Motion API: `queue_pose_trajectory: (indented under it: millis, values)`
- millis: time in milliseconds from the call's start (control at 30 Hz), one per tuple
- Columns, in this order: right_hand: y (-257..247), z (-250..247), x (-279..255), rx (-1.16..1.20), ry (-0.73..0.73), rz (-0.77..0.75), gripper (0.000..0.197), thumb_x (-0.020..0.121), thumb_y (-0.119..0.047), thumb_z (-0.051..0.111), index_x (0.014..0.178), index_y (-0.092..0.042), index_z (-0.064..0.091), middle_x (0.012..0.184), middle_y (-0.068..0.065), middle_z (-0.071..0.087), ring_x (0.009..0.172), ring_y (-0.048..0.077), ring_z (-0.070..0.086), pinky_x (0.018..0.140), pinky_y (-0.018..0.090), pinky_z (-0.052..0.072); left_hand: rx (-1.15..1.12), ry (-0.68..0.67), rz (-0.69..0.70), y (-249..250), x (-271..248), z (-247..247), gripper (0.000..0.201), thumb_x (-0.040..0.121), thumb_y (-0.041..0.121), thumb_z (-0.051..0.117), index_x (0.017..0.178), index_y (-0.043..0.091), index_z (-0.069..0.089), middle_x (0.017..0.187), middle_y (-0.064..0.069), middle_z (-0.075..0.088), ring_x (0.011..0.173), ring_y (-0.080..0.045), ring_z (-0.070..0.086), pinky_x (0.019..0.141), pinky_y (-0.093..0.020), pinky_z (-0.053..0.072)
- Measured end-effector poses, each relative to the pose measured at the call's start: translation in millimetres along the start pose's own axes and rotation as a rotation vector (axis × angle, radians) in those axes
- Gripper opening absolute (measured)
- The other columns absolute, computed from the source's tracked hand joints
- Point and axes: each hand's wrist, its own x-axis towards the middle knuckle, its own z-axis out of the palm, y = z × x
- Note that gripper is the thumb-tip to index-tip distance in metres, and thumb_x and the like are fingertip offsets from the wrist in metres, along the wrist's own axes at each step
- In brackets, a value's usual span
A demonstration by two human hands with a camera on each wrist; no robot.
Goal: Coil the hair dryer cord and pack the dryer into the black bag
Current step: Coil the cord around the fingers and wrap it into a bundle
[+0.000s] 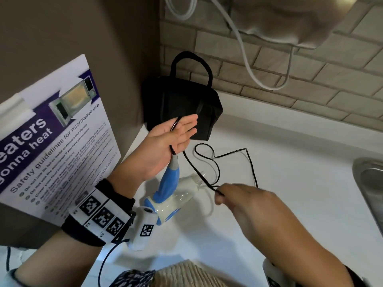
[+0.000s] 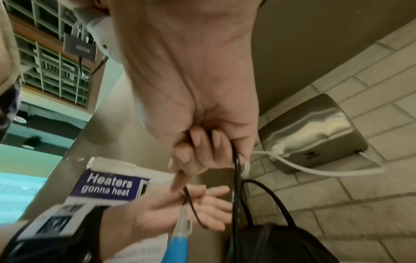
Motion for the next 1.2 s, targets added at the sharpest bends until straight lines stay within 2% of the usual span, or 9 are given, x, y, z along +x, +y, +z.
queue_pose_trajectory:
  millis: [100,300,500,667,767,900,1033,1100,1200]
  values:
    - [0.9,-19.2,13.8,0.104,0.169,-0.078,0.01,0.085,-0.024,0.048,0.086,-0.026,0.058,0.073,-0.008,0.061,0.061,0.019,0.06,0.048,0.032,0.05,0.052,-0.031,-0.042,0.8,0.7,8.5,0.049,0.094,0.02,0.048,0.142,0.013,0.038,0.139,-0.008,0.053,0.126,-0.017,0.054,0.106,-0.025,0.04]
    - [10.2,-36.3,58.6,0.119,0.397,-0.129,0.01,0.086,-0.018,0.056,0.091,-0.025,0.061,0.075,-0.003,0.052,0.062,0.023,0.053,0.05,0.04,0.048,0.153,-0.103,-0.12,0.4,-2.1,19.0,0.046,0.101,0.034,0.023,0.136,0.015,0.045,0.117,0.002,0.069,0.103,-0.01,0.068,0.091,-0.018,0.05]
    - [36.1,-32.7,103.7,0.211,0.576,-0.132,0.019,0.08,-0.036,0.068,0.08,-0.018,0.074,0.064,-0.012,0.046,0.061,0.005,0.04,0.056,0.019,0.036,0.193,-0.361,-0.229,1.2,-6.5,12.5,0.047,0.102,0.031,0.023,0.143,0.01,0.032,0.126,-0.018,0.063,0.114,-0.036,0.062,0.107,-0.035,0.041]
    - [54.9,-8.8,131.6,0.29,0.517,-0.087,0.024,0.082,-0.041,0.064,0.079,-0.019,0.073,0.061,-0.013,0.056,0.059,-0.002,0.051,0.059,0.011,0.036,0.202,-0.482,-0.248,6.2,-5.8,10.4,0.054,0.095,0.035,0.029,0.14,0.006,0.037,0.126,-0.016,0.063,0.11,-0.04,0.063,0.103,-0.034,0.042]
    - [57.7,10.1,138.4,0.334,0.464,-0.062,0.029,0.089,-0.039,0.058,0.076,-0.017,0.07,0.065,-0.006,0.065,0.061,0.005,0.057,0.061,0.024,0.045,0.171,-0.494,-0.252,6.7,-5.5,7.8,0.05,0.093,0.034,0.032,0.135,0.01,0.045,0.126,-0.013,0.064,0.109,-0.038,0.064,0.107,-0.044,0.039]
    - [65.7,45.2,132.9,0.375,0.31,0.049,0.031,0.095,-0.039,0.048,0.076,-0.02,0.064,0.063,-0.01,0.061,0.062,0.006,0.058,0.058,0.027,0.045,0.141,-0.415,-0.187,8.6,-6.4,6.8,0.044,0.093,0.021,0.037,0.135,0.01,0.044,0.132,-0.01,0.06,0.113,-0.034,0.062,0.097,-0.031,0.048]
    - [73.6,83.7,129.9,0.253,-0.035,0.231,0.027,0.093,-0.004,0.043,0.066,-0.006,0.044,0.059,-0.004,0.044,0.064,0.018,0.049,0.054,0.012,0.032,0.053,-0.355,-0.128,2.4,-3.6,5.1,0.045,0.095,0.012,0.038,0.139,0.001,0.039,0.139,-0.016,0.053,0.125,-0.034,0.053,0.106,-0.046,0.041]
    - [65.8,81.7,120.5,0.201,0.06,0.252,0.026,0.093,-0.004,0.041,0.068,-0.012,0.042,0.055,-0.005,0.038,0.056,0.017,0.039,0.049,0.021,0.023,0.019,-0.299,-0.099,-1.1,-2.4,5.8,0.045,0.095,0.012,0.039,0.138,0.0,0.04,0.139,-0.017,0.052,0.128,-0.032,0.051,0.106,-0.048,0.04]
    - [51.8,73.0,100.6,0.188,0.105,0.179,0.024,0.099,-0.021,0.04,0.09,-0.008,0.058,0.071,0.012,0.061,0.061,0.026,0.046,0.054,0.031,0.029,-0.018,-0.227,-0.04,-5.5,-1.4,8.4,0.044,0.096,0.011,0.041,0.137,-0.002,0.041,0.141,-0.016,0.051,0.13,-0.029,0.049,0.108,-0.045,0.039]
